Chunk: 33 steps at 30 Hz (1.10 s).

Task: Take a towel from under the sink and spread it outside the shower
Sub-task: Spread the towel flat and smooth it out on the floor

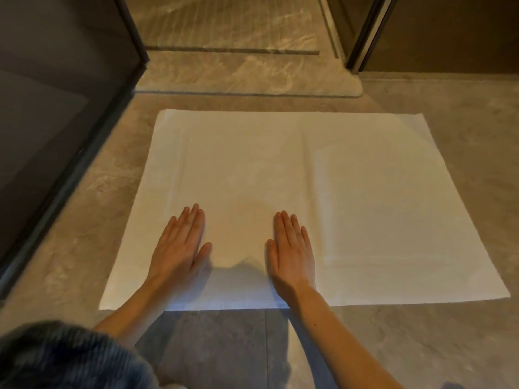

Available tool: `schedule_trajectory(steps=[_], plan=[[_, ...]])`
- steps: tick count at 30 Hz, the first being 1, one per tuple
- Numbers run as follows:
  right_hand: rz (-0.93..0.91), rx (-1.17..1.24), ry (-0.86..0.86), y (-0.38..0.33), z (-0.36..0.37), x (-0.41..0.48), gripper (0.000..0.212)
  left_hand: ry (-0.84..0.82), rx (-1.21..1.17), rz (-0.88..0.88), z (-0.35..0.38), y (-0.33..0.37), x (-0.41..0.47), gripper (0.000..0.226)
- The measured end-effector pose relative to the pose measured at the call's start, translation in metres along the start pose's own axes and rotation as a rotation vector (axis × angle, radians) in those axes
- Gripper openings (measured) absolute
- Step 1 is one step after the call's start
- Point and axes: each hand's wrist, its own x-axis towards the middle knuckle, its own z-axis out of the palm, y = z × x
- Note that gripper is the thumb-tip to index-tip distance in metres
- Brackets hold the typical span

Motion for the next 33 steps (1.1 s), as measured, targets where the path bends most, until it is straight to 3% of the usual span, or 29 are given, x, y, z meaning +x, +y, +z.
schedule_trajectory(steps=[12,18,25,26,30,31,33], plan=[[-0.073,-0.021,0.136,0.036,-0.033,0.098,0.055,0.064,-0.027,0.248,0.011,0.087,0.137,0.062],[-0.074,0.115,0.218,0.052,-0.055,0.179,0.049,0.132,-0.082,0.216,0.014,0.108,0.23,0.055],[-0.049,0.195,0.173,0.055,-0.041,0.241,0.05,0.052,0.006,0.159,0.026,0.108,0.3,0.056],[-0.054,0.218,0.157,0.058,-0.036,0.247,0.05,0.044,0.03,0.177,0.028,0.107,0.307,0.056],[-0.026,0.696,0.128,0.059,-0.023,0.264,0.053,0.007,0.103,0.178,0.038,0.107,0.322,0.06],[-0.062,0.739,0.124,0.058,-0.02,0.27,0.053,0.01,0.11,0.17,0.041,0.106,0.323,0.061],[-0.045,0.605,0.162,0.05,-0.02,0.276,0.051,0.028,0.093,0.163,0.044,0.104,0.324,0.061]])
